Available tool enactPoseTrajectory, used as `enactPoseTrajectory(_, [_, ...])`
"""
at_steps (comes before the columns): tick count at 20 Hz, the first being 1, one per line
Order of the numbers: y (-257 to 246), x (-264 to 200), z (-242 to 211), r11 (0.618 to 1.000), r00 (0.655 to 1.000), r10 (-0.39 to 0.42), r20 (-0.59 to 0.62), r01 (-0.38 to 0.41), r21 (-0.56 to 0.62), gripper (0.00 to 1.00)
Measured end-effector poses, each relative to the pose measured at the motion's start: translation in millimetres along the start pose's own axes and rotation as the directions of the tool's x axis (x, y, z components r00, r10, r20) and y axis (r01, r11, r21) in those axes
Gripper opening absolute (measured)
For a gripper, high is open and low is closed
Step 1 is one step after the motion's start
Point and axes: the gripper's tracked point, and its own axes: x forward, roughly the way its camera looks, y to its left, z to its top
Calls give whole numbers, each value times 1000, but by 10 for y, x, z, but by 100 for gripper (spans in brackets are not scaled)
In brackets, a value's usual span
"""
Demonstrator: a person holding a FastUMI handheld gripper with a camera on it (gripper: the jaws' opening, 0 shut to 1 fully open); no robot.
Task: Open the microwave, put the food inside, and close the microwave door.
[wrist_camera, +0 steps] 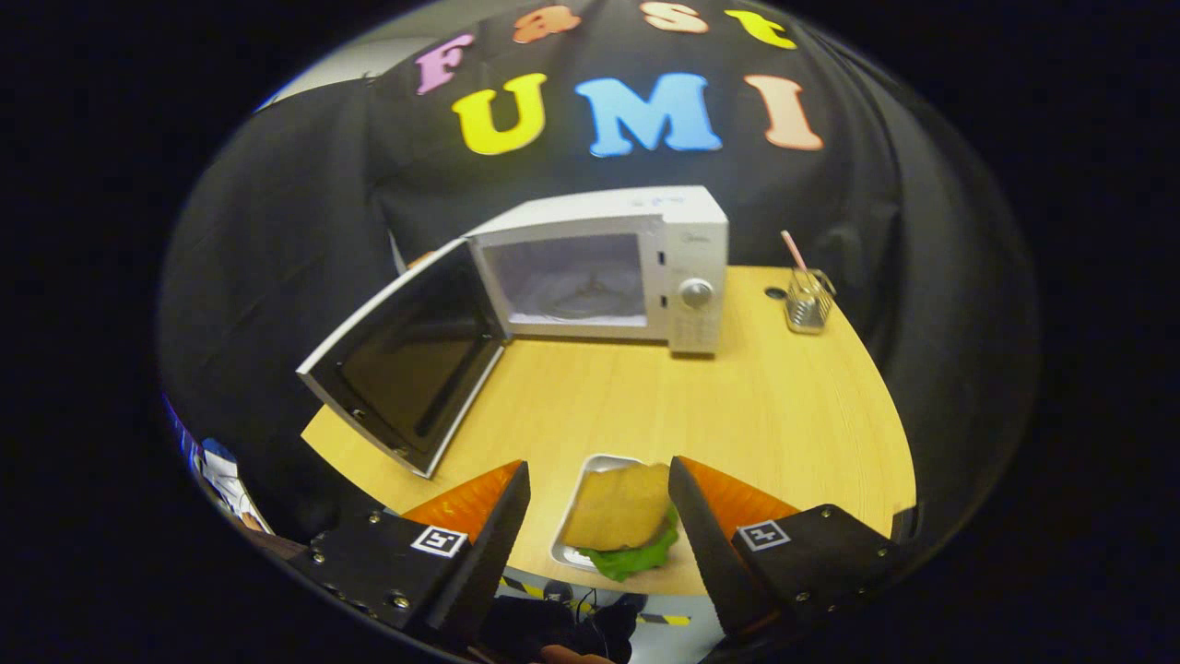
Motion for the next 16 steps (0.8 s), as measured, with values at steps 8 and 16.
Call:
enactPoseTrajectory(8, [-256, 454, -605, 934, 972, 158, -175, -90, 345, 85])
enactPoseTrajectory(16, [-140, 607, -716, 842, 948, 257, -186, -125, 525, 27])
